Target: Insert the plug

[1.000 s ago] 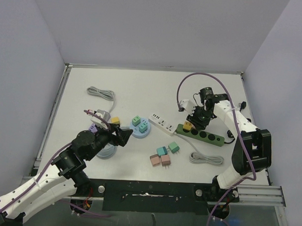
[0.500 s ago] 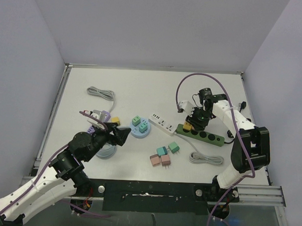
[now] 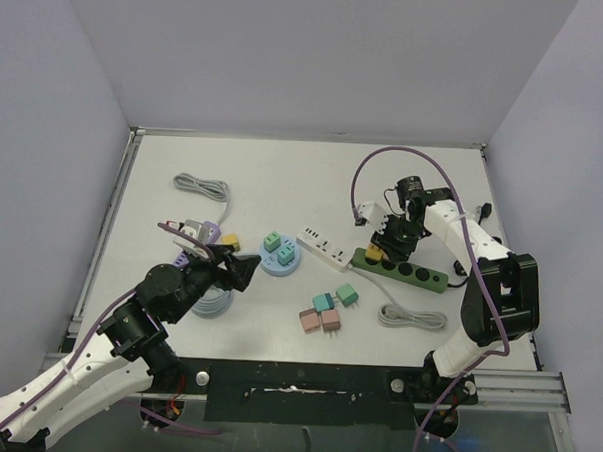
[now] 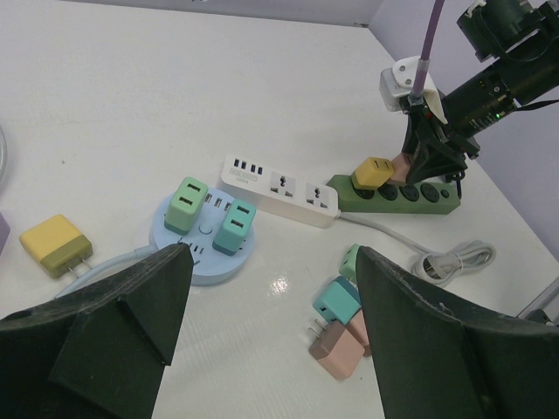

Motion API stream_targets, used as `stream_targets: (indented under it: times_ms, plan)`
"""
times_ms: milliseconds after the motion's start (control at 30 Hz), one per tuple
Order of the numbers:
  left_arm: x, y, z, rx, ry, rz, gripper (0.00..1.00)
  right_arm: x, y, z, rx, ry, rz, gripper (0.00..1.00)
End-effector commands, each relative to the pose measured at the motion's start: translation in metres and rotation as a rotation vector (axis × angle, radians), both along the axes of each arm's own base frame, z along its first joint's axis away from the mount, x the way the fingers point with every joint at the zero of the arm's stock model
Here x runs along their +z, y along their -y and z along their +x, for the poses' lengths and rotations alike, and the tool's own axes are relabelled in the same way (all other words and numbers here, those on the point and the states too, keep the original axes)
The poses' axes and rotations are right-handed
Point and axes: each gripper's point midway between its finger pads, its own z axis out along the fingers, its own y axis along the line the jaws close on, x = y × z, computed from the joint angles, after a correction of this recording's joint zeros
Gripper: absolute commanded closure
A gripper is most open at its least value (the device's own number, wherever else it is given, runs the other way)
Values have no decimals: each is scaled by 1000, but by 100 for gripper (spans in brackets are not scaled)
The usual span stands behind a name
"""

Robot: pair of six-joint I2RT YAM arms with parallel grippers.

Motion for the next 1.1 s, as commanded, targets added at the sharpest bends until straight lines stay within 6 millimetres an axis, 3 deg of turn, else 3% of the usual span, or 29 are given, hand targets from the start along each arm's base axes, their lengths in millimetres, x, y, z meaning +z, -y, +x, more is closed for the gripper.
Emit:
stream_targets:
  times_ms: [0, 133, 467, 800, 1067]
  plan:
    - [16, -3, 2, 13, 47, -32, 25, 3, 10, -11, 11, -22, -49, 100]
    - [16, -2, 2, 11, 47, -34, 25, -1, 14, -15, 10, -34, -76, 100]
    - [14, -3, 2, 13, 42, -34, 25, 12, 17, -11, 3, 30, -87, 100]
    - [16, -4, 1, 17, 44, -40, 25, -26, 0, -10, 51, -62, -30, 100]
    - [16, -6, 0, 20, 51, -52, 25, -15, -19, 0, 94, 9, 65, 100]
